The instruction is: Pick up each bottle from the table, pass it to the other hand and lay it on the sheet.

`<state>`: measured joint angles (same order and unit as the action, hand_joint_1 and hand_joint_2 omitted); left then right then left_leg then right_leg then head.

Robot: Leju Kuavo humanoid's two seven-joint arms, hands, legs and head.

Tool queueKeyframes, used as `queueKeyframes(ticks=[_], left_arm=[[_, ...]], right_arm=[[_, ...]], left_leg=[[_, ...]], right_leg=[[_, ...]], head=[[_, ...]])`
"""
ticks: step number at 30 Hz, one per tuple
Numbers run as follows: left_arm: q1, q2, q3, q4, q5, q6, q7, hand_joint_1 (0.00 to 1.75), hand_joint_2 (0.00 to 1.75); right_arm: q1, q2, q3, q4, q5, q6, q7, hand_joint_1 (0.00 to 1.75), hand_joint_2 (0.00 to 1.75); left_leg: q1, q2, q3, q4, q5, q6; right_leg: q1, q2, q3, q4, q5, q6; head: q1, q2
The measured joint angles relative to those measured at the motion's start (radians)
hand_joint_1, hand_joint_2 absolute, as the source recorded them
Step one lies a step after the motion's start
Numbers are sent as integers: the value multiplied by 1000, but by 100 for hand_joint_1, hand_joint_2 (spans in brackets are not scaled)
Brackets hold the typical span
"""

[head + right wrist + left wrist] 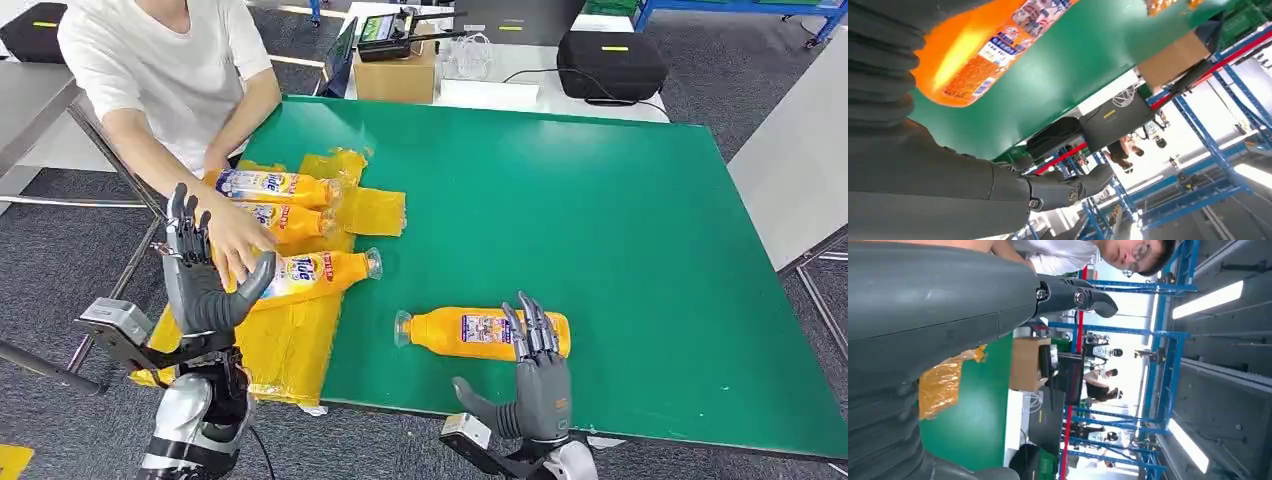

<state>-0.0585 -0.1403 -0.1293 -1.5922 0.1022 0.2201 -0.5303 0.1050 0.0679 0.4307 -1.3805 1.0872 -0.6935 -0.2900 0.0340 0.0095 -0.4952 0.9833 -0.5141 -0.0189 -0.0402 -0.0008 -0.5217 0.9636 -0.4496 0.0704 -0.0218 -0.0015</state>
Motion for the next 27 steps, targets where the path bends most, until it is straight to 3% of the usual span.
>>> queueKeyframes(ticks=[3, 8, 11, 27], left_arm=[[9, -3, 6, -12, -4, 1, 1, 0, 175], [40, -10, 21, -27, -58, 1, 36, 0, 175], [54, -12, 25, -31, -60, -21, 53, 0, 175], [20, -17, -36, -8, -64, -55, 146, 0, 175]], right_arm=[[2, -9, 1, -5, 10, 0, 18, 0, 175], [2, -44, 21, -5, 83, 60, 174, 0, 175], [-11, -64, 23, -1, 84, 94, 206, 0, 175], [-229, -87, -63, 294, 82, 180, 184, 0, 175]], left_leg=[[0, 0, 0, 0, 0, 0], [0, 0, 0, 0, 0, 0], [0, 0, 0, 0, 0, 0], [0, 0, 1, 0, 0, 0]], right_leg=[[0, 0, 0, 0, 0, 0], [0, 0, 0, 0, 0, 0], [0, 0, 0, 0, 0, 0], [0, 0, 1, 0, 0, 0]], head=[[0, 0], [0, 0], [0, 0], [0, 0]])
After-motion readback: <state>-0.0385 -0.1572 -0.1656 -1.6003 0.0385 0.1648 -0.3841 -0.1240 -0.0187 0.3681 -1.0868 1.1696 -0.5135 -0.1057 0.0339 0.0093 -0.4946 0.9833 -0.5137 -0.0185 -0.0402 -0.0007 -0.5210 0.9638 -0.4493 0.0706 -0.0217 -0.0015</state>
